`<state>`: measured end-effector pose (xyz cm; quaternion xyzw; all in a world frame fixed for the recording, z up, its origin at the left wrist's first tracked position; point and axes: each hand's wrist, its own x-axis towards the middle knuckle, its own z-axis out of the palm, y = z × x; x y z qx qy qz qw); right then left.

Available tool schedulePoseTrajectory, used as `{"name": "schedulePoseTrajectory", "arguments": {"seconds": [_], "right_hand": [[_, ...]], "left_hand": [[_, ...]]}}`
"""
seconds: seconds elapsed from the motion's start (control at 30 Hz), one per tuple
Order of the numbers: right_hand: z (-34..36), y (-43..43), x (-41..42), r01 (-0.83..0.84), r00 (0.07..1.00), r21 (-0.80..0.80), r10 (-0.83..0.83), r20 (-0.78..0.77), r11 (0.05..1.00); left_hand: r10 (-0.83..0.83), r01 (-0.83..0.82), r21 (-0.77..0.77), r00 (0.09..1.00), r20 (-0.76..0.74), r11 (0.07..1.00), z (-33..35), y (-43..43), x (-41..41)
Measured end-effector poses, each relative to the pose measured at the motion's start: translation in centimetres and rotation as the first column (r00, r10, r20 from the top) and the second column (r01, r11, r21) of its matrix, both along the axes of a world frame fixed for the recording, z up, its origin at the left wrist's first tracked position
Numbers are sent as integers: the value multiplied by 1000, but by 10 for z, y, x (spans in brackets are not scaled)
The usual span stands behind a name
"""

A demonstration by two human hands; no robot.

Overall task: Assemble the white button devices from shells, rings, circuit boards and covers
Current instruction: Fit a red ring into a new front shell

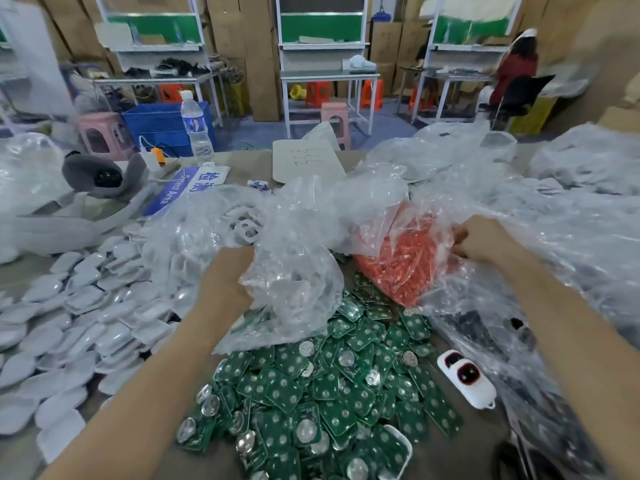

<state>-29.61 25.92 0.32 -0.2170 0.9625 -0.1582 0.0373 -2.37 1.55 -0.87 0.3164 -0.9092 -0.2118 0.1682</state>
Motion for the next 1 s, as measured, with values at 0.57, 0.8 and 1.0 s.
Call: {"name": "schedulePoseTrajectory", "arguments": {"seconds": [0.57, 0.8, 1.0], "right_hand": [[10, -22, 151, -80, 978, -782, 199, 58, 618], [-39, -39, 177, -42, 934, -773, 300, 196, 633], [-42, -40, 182, -7, 937, -828, 293, 190, 561]], "left_hand": [[36, 397, 727, 865, -501, 560, 4, 93, 10], [109, 416, 786, 851, -514, 457, -35, 77, -3], [142, 427, 825, 852, -505, 371, -46, 76, -3]]}}
